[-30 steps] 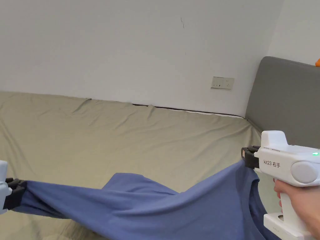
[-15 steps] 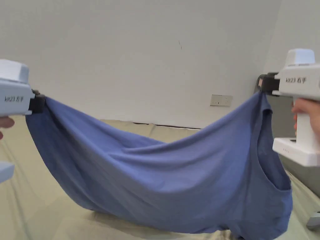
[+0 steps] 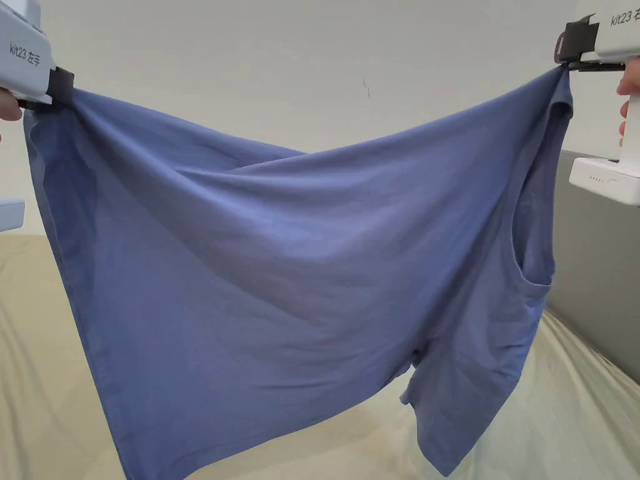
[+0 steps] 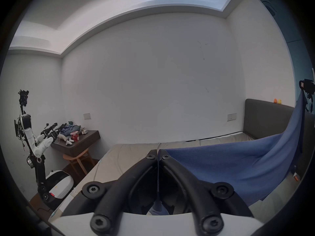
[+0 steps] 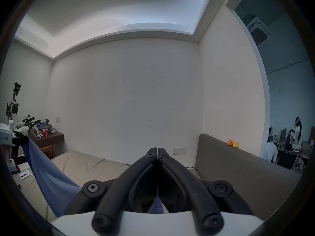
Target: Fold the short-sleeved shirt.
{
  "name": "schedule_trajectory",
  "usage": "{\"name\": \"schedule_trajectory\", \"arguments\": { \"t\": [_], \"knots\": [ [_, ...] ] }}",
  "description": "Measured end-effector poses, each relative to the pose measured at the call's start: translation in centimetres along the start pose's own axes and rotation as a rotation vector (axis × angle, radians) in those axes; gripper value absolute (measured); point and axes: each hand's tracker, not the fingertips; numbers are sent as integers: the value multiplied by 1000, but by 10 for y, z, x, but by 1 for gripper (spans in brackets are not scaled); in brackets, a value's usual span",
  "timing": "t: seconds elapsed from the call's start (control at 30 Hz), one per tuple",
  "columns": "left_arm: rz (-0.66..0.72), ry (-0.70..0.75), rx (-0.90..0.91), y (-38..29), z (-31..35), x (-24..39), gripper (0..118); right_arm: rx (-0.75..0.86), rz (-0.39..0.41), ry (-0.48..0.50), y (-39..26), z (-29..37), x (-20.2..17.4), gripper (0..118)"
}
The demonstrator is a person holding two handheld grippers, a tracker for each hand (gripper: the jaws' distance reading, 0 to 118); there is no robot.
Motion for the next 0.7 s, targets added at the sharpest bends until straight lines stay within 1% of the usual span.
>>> {"name": "schedule_trajectory", "arguments": {
  "t": [0.07, 0.1, 0.17, 0.33, 0.37, 0.4, 0.5, 0.57, 0.63, 0.7],
  "knots": [
    [2, 0, -19, -18, -6, 10, 0, -16, -29, -16, -27, -10, -2, 0],
    [2, -6, -39, -31, -12, 14, 0, -38, -69, -31, -46, -14, -3, 0],
    [10, -6, -62, -56, -22, 21, 0, -65, -120, -51, -80, -17, -2, 0],
    [38, -31, -92, -92, -18, 26, 0, -102, -136, -27, -119, -8, 3, 0],
    [36, -34, -93, -96, -13, 26, 0, -144, -185, -20, -126, -1, 5, 0],
    [30, -44, -92, -99, -7, 26, 0, -117, -168, -24, -126, 9, 5, 0],
    [16, -72, -67, -113, 24, 26, 0, -106, -177, 4, -139, 47, 11, 0],
    [29, -95, -63, -136, 58, 26, 0, -120, -151, 44, -153, 75, 16, 0],
    [27, -111, -66, -158, 85, 22, 0, -136, -134, 55, -170, 109, 19, 0],
    [17, -136, -74, -189, 120, 22, 0, -145, -137, 79, -188, 146, 18, 0]
  ]
}}
